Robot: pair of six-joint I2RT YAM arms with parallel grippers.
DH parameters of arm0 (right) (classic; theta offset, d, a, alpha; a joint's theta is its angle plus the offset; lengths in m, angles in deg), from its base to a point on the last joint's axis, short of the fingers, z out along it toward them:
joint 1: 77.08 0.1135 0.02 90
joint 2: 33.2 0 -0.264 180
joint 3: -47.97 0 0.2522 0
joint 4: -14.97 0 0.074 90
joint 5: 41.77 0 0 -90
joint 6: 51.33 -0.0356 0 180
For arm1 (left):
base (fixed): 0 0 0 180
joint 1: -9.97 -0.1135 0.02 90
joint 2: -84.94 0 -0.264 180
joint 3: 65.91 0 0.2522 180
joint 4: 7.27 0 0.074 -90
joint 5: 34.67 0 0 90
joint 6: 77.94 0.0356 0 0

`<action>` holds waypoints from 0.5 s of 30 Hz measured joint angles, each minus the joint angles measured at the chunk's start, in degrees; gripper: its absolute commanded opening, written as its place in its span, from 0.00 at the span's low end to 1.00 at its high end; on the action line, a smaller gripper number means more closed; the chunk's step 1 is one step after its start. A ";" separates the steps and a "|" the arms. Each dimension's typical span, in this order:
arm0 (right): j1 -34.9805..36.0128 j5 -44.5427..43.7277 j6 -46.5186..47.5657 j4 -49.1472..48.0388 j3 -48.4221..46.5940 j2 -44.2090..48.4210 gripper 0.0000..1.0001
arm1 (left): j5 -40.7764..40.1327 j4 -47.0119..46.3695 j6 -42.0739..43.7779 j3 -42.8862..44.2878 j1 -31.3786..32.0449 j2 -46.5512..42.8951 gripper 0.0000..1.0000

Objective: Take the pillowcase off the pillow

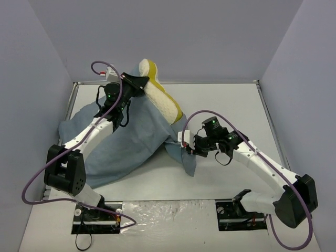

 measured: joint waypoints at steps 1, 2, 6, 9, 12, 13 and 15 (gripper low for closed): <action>1.25 -0.68 0.72 -0.35 0.66 0.24 0.00 | 0.35 -0.20 -1.92 0.55 -0.87 0.17 0.02; 2.34 -1.38 1.33 -0.79 1.18 0.24 0.00 | 1.01 -0.74 -4.52 1.36 -1.90 0.61 0.02; 6.60 -6.12 2.49 -3.06 2.01 -0.79 0.00 | 3.08 -2.60 -10.91 2.86 -2.97 2.86 0.02; 10.08 -10.82 2.69 -4.48 2.58 -2.99 0.00 | 4.79 -4.04 -15.54 3.06 -2.99 4.87 0.02; 12.76 -14.69 2.56 -6.29 3.39 -6.97 0.10 | 6.58 -6.01 -19.93 3.06 -3.23 6.82 0.02; 13.25 -15.69 2.29 -6.25 3.69 -8.02 0.30 | 7.02 -6.60 -20.90 3.06 -3.39 7.28 0.02; 13.64 -17.11 1.64 -4.96 4.26 -8.07 0.54 | 7.72 -7.17 -22.03 3.06 -3.85 7.85 0.02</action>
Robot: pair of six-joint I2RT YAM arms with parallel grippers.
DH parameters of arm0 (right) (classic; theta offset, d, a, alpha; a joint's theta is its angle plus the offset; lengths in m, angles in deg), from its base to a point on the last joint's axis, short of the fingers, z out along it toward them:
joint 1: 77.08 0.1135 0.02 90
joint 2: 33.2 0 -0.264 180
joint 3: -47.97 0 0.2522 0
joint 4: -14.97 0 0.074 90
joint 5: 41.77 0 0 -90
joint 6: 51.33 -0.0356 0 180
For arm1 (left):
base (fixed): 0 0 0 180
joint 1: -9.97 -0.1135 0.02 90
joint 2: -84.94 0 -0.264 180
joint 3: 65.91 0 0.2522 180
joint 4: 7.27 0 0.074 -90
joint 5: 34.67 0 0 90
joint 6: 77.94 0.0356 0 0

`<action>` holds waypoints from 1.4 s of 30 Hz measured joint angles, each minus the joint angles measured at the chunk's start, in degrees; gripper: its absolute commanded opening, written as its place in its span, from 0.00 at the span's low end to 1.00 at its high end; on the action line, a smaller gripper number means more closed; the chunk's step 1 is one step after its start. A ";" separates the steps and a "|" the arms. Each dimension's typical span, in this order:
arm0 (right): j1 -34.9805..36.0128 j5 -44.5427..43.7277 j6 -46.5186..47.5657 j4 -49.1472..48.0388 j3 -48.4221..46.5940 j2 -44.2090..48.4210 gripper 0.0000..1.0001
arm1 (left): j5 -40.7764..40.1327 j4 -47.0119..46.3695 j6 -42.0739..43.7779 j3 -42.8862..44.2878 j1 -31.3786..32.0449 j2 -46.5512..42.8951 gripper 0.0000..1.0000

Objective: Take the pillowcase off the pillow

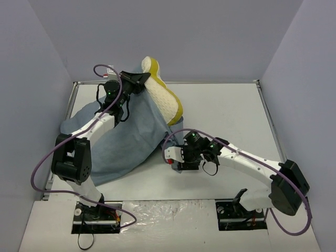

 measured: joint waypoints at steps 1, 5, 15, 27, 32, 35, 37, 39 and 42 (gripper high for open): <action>0.11 -0.28 -0.42 0.66 -0.02 0.90 0.72 | 0.57 -0.20 -0.13 0.00 -0.24 0.02 0.02; -3.10 2.60 -0.57 8.13 -5.77 9.75 0.86 | 3.30 -2.01 0.11 -0.11 -0.92 0.04 0.02; -24.11 14.51 -26.75 3.43 -33.35 9.05 1.00 | 7.23 -12.96 0.31 -5.22 2.19 5.81 0.02; -25.05 18.82 -54.77 -2.56 -33.59 -13.53 1.00 | 8.90 -15.15 0.74 -5.84 8.52 8.72 0.02; -25.05 21.49 -57.05 -4.57 -33.59 -15.58 0.96 | 9.38 -15.58 0.74 -5.84 8.76 8.72 0.02; -25.05 23.85 -58.64 -6.12 -33.11 -17.25 0.92 | 9.40 -15.56 0.76 -5.81 9.11 8.72 0.02; -25.05 25.14 -59.60 -7.39 -32.09 -18.14 0.84 | 9.46 -15.52 0.76 -5.66 9.42 8.83 0.02; -25.11 26.03 -60.39 -8.20 -31.28 -18.97 0.72 | 9.66 -15.47 0.79 -4.90 9.70 9.42 0.02; -25.88 27.52 -60.83 -9.11 -30.95 -20.26 0.34 | 9.88 -14.64 0.98 -3.26 10.14 10.88 0.02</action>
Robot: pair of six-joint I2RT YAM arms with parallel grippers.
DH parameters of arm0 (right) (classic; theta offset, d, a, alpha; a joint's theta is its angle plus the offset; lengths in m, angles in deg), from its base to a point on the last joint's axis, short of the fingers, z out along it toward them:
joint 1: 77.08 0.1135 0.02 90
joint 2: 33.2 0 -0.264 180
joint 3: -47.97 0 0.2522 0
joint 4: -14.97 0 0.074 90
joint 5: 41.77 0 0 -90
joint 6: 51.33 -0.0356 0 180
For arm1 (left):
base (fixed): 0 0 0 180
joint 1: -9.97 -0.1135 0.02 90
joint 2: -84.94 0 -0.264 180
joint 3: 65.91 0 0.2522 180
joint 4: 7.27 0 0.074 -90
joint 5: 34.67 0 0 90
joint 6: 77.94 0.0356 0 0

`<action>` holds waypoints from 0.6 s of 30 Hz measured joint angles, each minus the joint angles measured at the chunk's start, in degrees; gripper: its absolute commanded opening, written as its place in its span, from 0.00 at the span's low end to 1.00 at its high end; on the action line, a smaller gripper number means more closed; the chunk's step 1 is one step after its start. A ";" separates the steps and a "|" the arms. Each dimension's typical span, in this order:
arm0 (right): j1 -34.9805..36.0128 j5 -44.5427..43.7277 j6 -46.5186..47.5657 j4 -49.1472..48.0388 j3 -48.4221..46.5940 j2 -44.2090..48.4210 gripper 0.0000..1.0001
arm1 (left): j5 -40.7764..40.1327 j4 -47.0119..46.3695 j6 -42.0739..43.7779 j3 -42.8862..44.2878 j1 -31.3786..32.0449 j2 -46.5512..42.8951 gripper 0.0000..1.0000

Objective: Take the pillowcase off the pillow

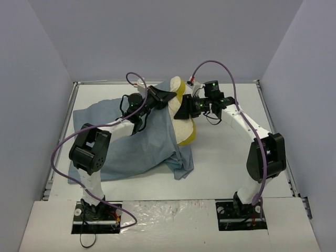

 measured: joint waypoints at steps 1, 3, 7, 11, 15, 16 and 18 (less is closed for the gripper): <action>-0.46 0.59 -0.31 -0.20 0.00 -0.31 0.23 | 0.04 0.11 0.00 0.55 0.09 0.57 0.02; -1.60 1.77 -0.72 -0.44 0.00 -0.59 0.02 | 0.55 0.28 0.02 1.49 0.22 1.29 0.14; -5.22 4.42 -0.46 -0.50 0.13 -0.61 0.00 | 2.51 1.14 1.46 4.96 -0.37 1.33 0.69; -9.31 5.90 2.36 -0.70 2.84 1.22 0.00 | 5.20 8.94 7.85 8.02 -2.67 -1.84 0.73; -13.62 8.07 6.47 0.42 6.01 6.21 0.00 | 2.64 31.10 24.09 10.05 -7.02 -11.82 0.82; -14.84 8.92 7.58 0.68 6.34 7.56 0.00 | -0.15 36.98 28.37 10.25 -8.04 -15.06 0.83; -17.59 10.73 9.68 0.94 6.47 9.99 0.00 | -7.17 47.93 35.91 10.25 -9.86 -22.25 0.84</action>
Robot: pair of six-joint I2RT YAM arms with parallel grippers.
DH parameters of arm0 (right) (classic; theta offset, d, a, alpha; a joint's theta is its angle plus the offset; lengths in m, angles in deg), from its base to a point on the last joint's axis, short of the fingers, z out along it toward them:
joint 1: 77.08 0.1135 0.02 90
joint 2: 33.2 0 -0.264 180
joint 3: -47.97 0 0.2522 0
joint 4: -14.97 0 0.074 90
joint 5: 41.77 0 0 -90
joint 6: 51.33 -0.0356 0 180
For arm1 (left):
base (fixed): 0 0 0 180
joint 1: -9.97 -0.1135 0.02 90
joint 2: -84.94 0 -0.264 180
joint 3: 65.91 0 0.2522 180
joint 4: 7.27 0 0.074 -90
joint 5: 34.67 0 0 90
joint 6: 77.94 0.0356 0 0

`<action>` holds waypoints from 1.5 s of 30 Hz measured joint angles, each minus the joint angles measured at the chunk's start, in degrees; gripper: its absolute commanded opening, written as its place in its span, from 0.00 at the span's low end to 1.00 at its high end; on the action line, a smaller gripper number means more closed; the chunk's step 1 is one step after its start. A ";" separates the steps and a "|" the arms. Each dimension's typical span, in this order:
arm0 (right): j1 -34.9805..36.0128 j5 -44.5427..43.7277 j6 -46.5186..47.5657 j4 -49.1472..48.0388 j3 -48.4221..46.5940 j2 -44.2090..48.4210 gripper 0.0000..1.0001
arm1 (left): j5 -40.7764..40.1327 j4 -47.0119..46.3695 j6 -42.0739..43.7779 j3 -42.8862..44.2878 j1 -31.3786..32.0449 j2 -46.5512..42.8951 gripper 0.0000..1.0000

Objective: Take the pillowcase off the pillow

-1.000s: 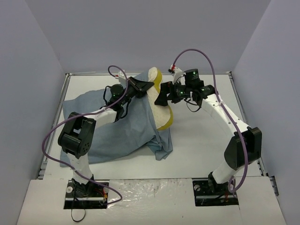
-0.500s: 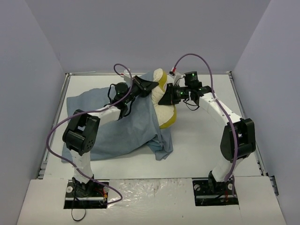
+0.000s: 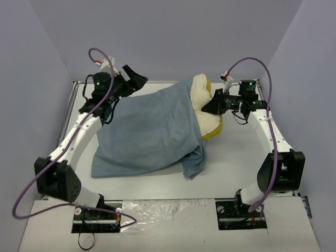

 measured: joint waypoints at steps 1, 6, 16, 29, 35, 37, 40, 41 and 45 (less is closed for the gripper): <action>-1.20 0.66 0.74 0.02 0.00 0.76 0.00 | -2.29 2.97 2.10 -0.24 -0.59 -2.40 0.85; -7.45 3.50 5.22 0.24 0.94 2.38 0.00 | -12.28 14.62 10.19 -7.08 -4.00 -10.54 0.85; -9.20 2.91 11.58 2.71 4.59 2.38 0.00 | -14.01 23.02 14.01 -16.98 -4.98 4.79 0.85; -12.92 4.04 15.52 5.18 5.46 2.10 0.00 | -0.02 10.38 13.62 -21.59 -6.03 8.94 0.22; -13.99 4.26 17.14 6.38 5.49 2.10 0.00 | 5.51 6.19 11.32 -23.28 -8.26 8.74 0.02; -15.10 4.55 17.81 7.56 5.49 2.10 0.00 | 5.14 7.52 11.02 -24.26 -9.35 5.33 0.02; -17.70 5.95 18.18 9.18 5.49 2.10 0.00 | 4.96 11.32 10.95 -24.37 -11.32 0.15 0.02; -18.78 6.64 18.27 9.70 5.49 2.10 0.00 | 5.31 12.28 10.91 -24.28 -11.91 -1.79 0.02; -22.60 8.61 18.88 11.43 5.49 2.14 0.00 | 6.75 12.70 10.62 -23.85 -14.95 -4.61 0.02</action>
